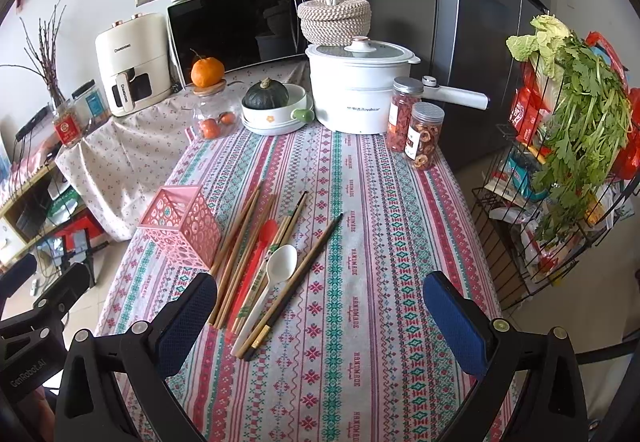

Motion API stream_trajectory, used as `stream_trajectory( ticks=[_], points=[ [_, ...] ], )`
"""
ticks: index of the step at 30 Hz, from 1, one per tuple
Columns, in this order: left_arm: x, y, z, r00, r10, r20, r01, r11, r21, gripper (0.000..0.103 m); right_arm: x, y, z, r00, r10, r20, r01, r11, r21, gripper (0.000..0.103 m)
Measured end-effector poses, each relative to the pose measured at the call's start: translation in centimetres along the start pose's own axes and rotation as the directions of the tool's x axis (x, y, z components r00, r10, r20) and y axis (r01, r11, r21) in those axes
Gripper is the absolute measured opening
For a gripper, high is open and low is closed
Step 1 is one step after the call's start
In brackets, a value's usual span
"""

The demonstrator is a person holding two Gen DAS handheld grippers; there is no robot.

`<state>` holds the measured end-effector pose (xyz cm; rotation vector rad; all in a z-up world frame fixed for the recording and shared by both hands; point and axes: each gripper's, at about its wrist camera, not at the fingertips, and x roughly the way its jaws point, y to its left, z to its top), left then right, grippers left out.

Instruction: Organize utensils

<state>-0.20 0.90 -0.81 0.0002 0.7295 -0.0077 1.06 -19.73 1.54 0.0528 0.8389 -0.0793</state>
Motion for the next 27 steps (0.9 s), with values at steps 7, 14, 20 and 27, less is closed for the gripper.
stream_trajectory(
  ticks=[7,14,20,27],
  points=[
    [0.05,0.09,-0.12,1.0,0.002,-0.001,-0.002,1.0,0.001,0.103,-0.02,-0.02,0.0,1.0,-0.002,0.001,0.002,1.0,0.001,0.103],
    [0.03,-0.05,-0.02,1.0,0.002,-0.001,-0.002,1.0,0.002,0.103,-0.01,-0.04,0.0,1.0,-0.006,0.004,0.006,1.0,0.002,0.103],
    [0.02,-0.09,0.02,1.0,0.004,0.0,-0.004,1.0,0.002,0.103,0.0,-0.04,-0.01,1.0,-0.005,0.003,0.005,1.0,0.001,0.103],
    [0.0,-0.12,0.06,1.0,0.002,0.0,-0.002,1.0,0.003,0.103,0.02,-0.07,0.03,1.0,-0.008,0.006,0.008,1.0,-0.003,0.103]
  ],
)
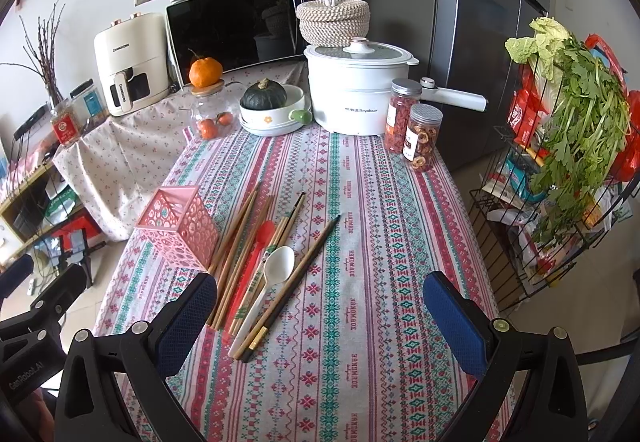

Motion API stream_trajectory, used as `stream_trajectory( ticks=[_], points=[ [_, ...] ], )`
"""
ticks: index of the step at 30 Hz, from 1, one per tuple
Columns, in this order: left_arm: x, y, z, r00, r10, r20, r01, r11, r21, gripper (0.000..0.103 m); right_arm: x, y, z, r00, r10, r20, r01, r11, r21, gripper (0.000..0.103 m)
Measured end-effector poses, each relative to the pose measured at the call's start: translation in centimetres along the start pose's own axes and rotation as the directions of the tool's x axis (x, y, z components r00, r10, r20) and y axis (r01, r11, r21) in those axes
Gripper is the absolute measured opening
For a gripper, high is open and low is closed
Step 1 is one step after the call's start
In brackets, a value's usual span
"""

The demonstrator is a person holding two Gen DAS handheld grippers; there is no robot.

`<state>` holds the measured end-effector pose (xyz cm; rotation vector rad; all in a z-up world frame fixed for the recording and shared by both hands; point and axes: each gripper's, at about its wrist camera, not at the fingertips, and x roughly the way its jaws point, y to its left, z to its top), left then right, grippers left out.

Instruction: Organize utensils

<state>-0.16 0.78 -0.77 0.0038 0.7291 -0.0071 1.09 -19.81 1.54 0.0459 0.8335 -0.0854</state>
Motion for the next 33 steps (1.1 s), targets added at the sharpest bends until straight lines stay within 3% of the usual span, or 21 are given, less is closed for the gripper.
stream_trajectory(
  ticks=[9,12,20,23,26,33],
  points=[
    [0.2,0.0,0.4,0.999,-0.013,0.035,0.013,1.0,0.004,0.103,0.2,-0.3,0.4,0.999,-0.039,0.022,0.039,0.999,-0.003,0.103],
    [0.8,-0.6,1.0,0.998,-0.039,0.04,0.037,0.998,0.052,0.103,0.8,-1.1,1.1,0.998,-0.054,0.031,0.054,0.998,0.012,0.103],
    [4.6,-3.7,4.7,0.974,-0.173,-0.148,0.191,0.974,0.119,0.103,5.1,-4.3,3.4,0.995,-0.019,-0.096,0.031,0.992,0.124,0.103],
    [6.3,-5.7,6.2,0.95,-0.225,-0.217,0.254,0.96,0.12,0.103,7.5,-5.7,3.9,0.984,0.001,-0.177,0.026,0.988,0.15,0.103],
    [8.8,-8.2,7.0,0.913,-0.262,-0.314,0.313,0.941,0.126,0.098,9.9,-7.3,3.9,0.97,0.013,-0.243,0.035,0.98,0.194,0.103],
    [16.7,-12.8,6.4,0.839,-0.204,-0.504,0.33,0.928,0.175,0.051,13.7,-11.3,3.0,0.938,0.108,-0.328,0.011,0.94,0.341,0.103]
  ],
)
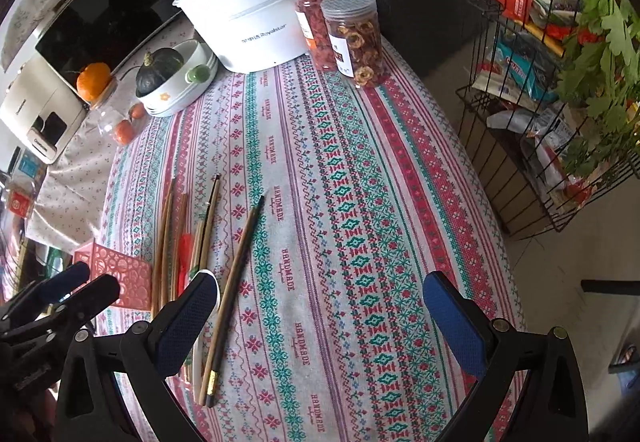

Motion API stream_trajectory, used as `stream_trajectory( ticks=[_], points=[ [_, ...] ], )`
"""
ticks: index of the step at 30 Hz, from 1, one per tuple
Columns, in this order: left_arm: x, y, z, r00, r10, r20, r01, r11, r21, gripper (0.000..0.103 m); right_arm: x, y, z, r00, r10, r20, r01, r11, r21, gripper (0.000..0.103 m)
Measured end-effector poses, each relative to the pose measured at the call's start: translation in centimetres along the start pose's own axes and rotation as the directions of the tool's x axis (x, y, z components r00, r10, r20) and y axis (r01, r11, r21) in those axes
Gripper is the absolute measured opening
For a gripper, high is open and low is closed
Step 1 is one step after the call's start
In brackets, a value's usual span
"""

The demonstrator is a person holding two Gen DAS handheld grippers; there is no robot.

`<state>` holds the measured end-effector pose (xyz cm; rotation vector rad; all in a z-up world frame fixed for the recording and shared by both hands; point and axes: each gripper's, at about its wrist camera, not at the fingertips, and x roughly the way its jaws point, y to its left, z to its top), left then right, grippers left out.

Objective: Organize utensils
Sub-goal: 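Lower left tool to printed chopstick while right tool approaches white spoon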

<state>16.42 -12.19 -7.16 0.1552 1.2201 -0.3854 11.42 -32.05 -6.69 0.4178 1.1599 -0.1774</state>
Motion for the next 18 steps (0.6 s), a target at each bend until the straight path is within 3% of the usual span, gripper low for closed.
stream_trajectory(
  ticks=[4,6,13,18],
  points=[
    [4.7,0.3,1.4,0.995,-0.02,-0.094,0.016,0.999,-0.034,0.025,1.3,-1.2,0.4,0.999,0.02,-0.045,-0.018,0.999,0.041,0.103],
    [6.2,0.4,2.0,0.994,-0.026,-0.104,0.021,0.999,-0.05,0.018,1.7,-1.4,0.4,0.998,0.026,-0.059,-0.023,0.999,0.045,0.103],
    [9.8,0.6,3.3,0.988,0.044,-0.148,-0.054,0.996,-0.065,0.014,2.4,-0.8,0.6,0.996,0.024,-0.082,-0.022,1.0,0.019,0.103],
    [10.0,0.6,4.0,0.987,0.028,-0.157,-0.04,0.997,-0.073,0.014,2.7,-0.7,0.9,0.996,0.026,-0.083,-0.025,1.0,0.016,0.103]
  ],
)
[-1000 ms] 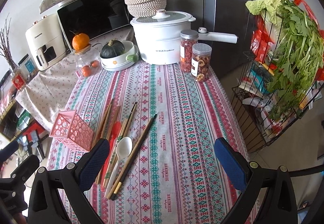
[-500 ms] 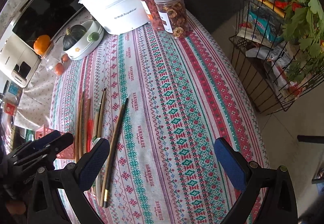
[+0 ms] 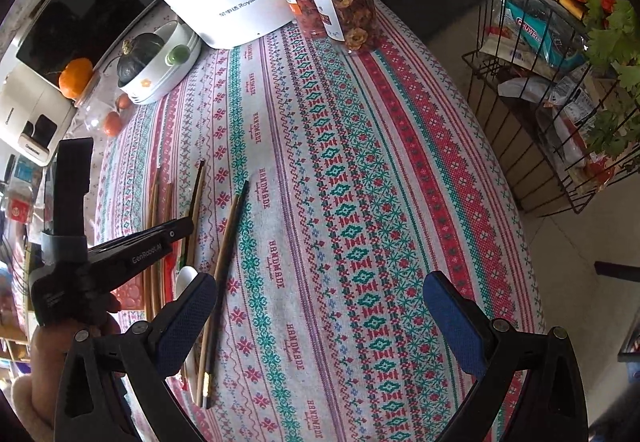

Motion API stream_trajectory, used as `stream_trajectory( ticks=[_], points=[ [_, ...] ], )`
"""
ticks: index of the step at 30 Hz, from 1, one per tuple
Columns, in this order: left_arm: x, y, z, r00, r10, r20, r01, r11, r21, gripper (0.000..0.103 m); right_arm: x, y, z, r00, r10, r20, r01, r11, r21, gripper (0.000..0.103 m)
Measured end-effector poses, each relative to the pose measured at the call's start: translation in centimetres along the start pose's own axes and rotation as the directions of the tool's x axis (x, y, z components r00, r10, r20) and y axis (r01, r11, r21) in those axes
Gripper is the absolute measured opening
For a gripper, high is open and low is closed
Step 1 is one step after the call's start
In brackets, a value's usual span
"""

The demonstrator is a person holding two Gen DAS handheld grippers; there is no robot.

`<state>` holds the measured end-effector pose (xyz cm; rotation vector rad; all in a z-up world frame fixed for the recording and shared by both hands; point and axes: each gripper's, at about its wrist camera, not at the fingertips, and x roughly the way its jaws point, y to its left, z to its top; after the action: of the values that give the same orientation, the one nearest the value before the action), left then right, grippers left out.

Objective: Organize utensils
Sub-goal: 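Lower left tool to printed chopstick while right tool approaches white spoon, then close left gripper on printed chopstick while right gripper grasps white spoon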

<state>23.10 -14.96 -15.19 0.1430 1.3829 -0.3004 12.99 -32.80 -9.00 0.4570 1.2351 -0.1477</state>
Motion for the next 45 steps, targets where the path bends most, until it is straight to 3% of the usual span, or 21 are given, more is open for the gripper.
stream_trajectory(
  ticks=[8,12,18,24,26,29,34,39,45],
  points=[
    [0.3,-0.2,-0.2,1.0,-0.01,-0.01,0.01,0.999,0.051,0.01,0.3,0.4,0.0,1.0,0.005,-0.008,-0.006,1.0,-0.002,0.103],
    [0.1,0.1,-2.8,0.999,-0.006,0.034,0.004,0.998,0.06,0.005,0.2,0.6,-0.1,1.0,0.003,-0.003,-0.003,1.0,-0.012,0.103],
    [-4.9,0.4,-5.2,0.99,-0.053,0.133,0.041,0.995,0.092,0.005,-0.1,1.0,-0.3,1.0,0.019,0.009,-0.019,0.999,-0.026,0.103],
    [-10.7,2.2,-7.5,0.958,-0.134,0.254,0.108,0.988,0.111,0.005,0.1,3.1,-0.8,0.987,0.158,-0.009,-0.158,0.984,-0.084,0.102],
    [-12.3,2.6,-8.8,0.946,-0.14,0.293,0.108,0.987,0.123,0.005,0.6,4.3,-1.1,0.978,0.205,-0.035,-0.207,0.972,-0.113,0.097],
    [-12.3,4.2,-8.8,0.926,-0.16,0.343,0.126,0.985,0.118,0.005,1.8,6.2,-1.5,0.961,0.262,-0.084,-0.273,0.949,-0.156,0.077],
    [-14.1,6.7,-11.3,0.878,-0.229,0.421,0.203,0.973,0.106,0.005,4.6,8.9,-1.8,0.94,0.301,-0.16,-0.33,0.921,-0.207,0.047],
    [-14.4,7.8,-12.6,0.86,-0.251,0.444,0.233,0.968,0.096,0.005,6.7,10.1,-1.3,0.944,0.277,-0.177,-0.314,0.919,-0.237,0.037],
    [-13.9,9.0,-13.6,0.862,-0.248,0.443,0.239,0.968,0.079,0.005,8.5,11.0,-1.3,0.957,0.216,-0.196,-0.266,0.922,-0.282,0.029]
  ],
)
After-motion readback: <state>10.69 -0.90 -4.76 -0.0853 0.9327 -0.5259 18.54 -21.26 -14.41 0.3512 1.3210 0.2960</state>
